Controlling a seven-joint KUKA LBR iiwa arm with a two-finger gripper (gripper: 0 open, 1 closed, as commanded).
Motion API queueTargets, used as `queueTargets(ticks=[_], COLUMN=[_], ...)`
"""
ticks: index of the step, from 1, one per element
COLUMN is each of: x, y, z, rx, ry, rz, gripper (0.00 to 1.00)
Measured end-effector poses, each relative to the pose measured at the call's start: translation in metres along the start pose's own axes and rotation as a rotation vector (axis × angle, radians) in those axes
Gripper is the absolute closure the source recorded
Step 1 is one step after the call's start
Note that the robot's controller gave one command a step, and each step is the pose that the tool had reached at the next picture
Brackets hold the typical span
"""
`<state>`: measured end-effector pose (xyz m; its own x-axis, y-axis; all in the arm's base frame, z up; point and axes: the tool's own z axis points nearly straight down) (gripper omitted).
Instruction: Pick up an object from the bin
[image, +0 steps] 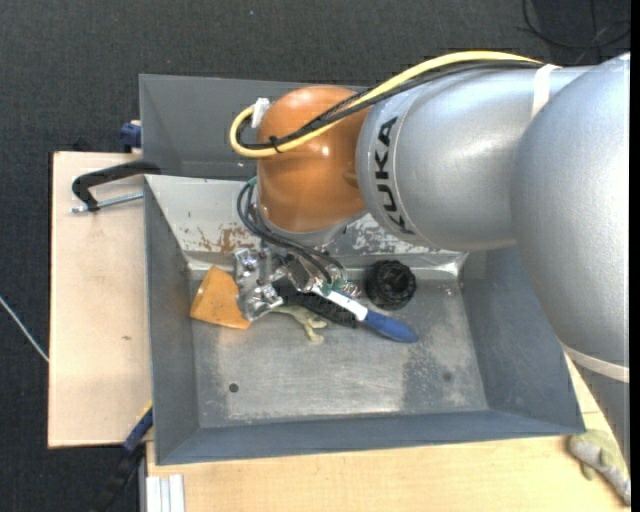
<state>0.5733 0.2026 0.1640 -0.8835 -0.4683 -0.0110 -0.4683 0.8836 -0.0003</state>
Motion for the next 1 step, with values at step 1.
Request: queueTargets(ticks=[1], x=[0.0012], y=[0.0008], z=[0.0007], rx=[-0.001], ry=[0.003], rz=[-0.001], gripper=[0.0])
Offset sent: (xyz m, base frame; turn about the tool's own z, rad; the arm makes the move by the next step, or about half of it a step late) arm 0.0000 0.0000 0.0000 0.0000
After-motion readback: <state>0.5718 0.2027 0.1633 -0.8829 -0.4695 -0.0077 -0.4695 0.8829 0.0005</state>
